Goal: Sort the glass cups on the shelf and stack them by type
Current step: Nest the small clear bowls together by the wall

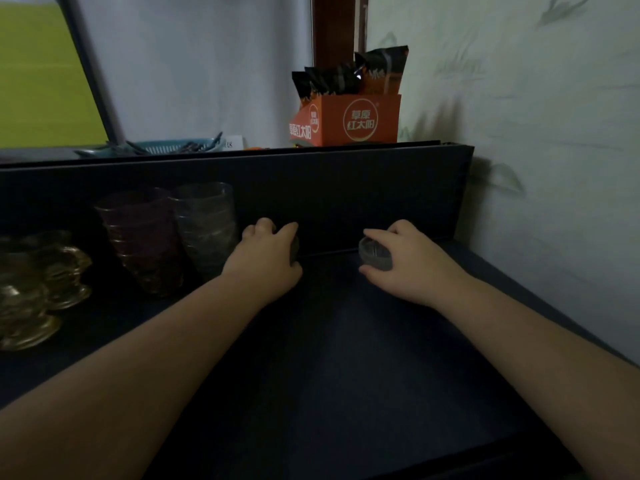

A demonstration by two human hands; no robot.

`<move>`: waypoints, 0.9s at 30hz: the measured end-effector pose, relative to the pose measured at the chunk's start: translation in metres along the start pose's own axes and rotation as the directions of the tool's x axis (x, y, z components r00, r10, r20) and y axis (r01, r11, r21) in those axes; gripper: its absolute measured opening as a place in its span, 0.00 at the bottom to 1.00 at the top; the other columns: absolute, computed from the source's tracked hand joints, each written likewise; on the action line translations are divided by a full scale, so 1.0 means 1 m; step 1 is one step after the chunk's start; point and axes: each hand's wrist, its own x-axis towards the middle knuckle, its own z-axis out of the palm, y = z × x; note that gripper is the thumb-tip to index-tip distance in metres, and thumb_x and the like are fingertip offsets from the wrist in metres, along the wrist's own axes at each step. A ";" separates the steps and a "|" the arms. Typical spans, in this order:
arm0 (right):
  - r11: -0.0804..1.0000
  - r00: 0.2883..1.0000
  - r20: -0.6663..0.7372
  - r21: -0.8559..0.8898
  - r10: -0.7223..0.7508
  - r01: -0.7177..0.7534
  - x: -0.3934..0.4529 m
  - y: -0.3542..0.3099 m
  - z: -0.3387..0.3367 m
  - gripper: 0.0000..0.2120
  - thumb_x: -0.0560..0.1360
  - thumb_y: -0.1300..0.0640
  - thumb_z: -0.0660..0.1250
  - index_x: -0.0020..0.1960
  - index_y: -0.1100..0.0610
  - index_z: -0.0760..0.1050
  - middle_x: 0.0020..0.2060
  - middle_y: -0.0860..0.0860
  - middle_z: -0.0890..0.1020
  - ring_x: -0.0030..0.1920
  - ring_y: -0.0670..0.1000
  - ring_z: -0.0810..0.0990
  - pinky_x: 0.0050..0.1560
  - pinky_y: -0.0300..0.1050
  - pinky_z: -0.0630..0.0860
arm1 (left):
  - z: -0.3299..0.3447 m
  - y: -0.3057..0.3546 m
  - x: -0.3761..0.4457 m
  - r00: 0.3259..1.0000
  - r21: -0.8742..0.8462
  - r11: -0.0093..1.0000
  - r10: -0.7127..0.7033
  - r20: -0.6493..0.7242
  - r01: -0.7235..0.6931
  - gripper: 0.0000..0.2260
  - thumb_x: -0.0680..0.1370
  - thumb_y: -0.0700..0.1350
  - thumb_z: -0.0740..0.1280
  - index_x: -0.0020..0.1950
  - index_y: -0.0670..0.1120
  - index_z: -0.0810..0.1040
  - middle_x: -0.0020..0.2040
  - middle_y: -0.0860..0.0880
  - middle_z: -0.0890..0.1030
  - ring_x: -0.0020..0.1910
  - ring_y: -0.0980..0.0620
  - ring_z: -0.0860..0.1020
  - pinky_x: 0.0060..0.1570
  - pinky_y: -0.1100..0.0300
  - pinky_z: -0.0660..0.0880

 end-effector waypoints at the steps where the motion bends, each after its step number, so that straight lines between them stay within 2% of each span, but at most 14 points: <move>1: 1.000 1.000 -0.020 0.015 -0.011 0.011 0.000 -0.005 0.000 0.35 0.74 0.38 0.69 0.77 0.46 0.64 0.59 0.47 0.68 0.58 0.49 0.74 0.58 0.47 0.75 | -0.002 0.001 -0.004 1.000 -0.007 1.000 0.007 -0.015 -0.007 0.35 0.75 0.55 0.68 0.78 0.55 0.55 0.74 0.44 0.60 0.72 0.42 0.61 0.65 0.47 0.66; 5: 0.995 0.992 -0.118 0.083 -0.042 0.052 0.011 -0.034 -0.008 0.35 0.73 0.39 0.70 0.76 0.48 0.66 0.59 0.48 0.69 0.59 0.49 0.74 0.61 0.47 0.73 | -0.010 -0.003 -0.028 0.993 -0.007 0.996 0.090 -0.082 -0.091 0.36 0.75 0.56 0.67 0.78 0.51 0.54 0.77 0.46 0.58 0.75 0.45 0.56 0.71 0.50 0.58; 11: 0.987 0.980 -0.167 0.103 -0.107 0.126 0.051 -0.099 -0.012 0.36 0.74 0.37 0.69 0.77 0.50 0.64 0.62 0.52 0.69 0.61 0.51 0.74 0.60 0.45 0.72 | -0.034 -0.036 -0.080 0.971 0.032 0.985 0.173 -0.166 -0.170 0.32 0.76 0.58 0.65 0.77 0.49 0.59 0.75 0.49 0.61 0.75 0.50 0.57 0.70 0.58 0.55; 16: 0.994 0.996 -0.067 0.086 -0.066 0.072 0.079 -0.134 0.015 0.36 0.74 0.38 0.69 0.77 0.50 0.64 0.65 0.54 0.69 0.63 0.56 0.74 0.61 0.49 0.74 | -0.044 -0.060 -0.105 0.978 0.014 0.990 0.144 -0.151 -0.143 0.30 0.76 0.58 0.64 0.76 0.52 0.61 0.74 0.53 0.62 0.73 0.52 0.59 0.69 0.59 0.58; 20: 1.000 1.000 -0.002 0.001 -0.006 0.006 0.079 -0.138 0.036 0.37 0.73 0.37 0.69 0.76 0.51 0.65 0.65 0.56 0.69 0.63 0.58 0.74 0.61 0.52 0.74 | -0.047 -0.077 -0.116 0.979 -0.001 0.993 0.119 -0.164 -0.121 0.30 0.76 0.58 0.64 0.76 0.52 0.61 0.75 0.53 0.61 0.74 0.53 0.58 0.69 0.57 0.58; 23: 0.998 0.997 0.043 0.000 0.059 -0.059 0.078 -0.138 0.046 0.36 0.74 0.35 0.67 0.76 0.51 0.64 0.67 0.57 0.69 0.64 0.59 0.73 0.62 0.53 0.74 | -0.049 -0.091 -0.121 0.978 -0.001 0.996 0.092 -0.186 -0.094 0.30 0.76 0.58 0.64 0.76 0.52 0.61 0.75 0.52 0.62 0.74 0.52 0.59 0.70 0.56 0.60; 27: 0.995 0.991 0.110 -0.069 0.076 -0.069 0.073 -0.144 0.045 0.39 0.72 0.35 0.67 0.77 0.50 0.63 0.67 0.56 0.68 0.66 0.59 0.71 0.64 0.54 0.73 | -0.057 -0.106 -0.127 0.974 -0.009 0.994 0.102 -0.204 -0.106 0.30 0.76 0.58 0.64 0.76 0.51 0.62 0.74 0.51 0.63 0.73 0.52 0.60 0.70 0.55 0.62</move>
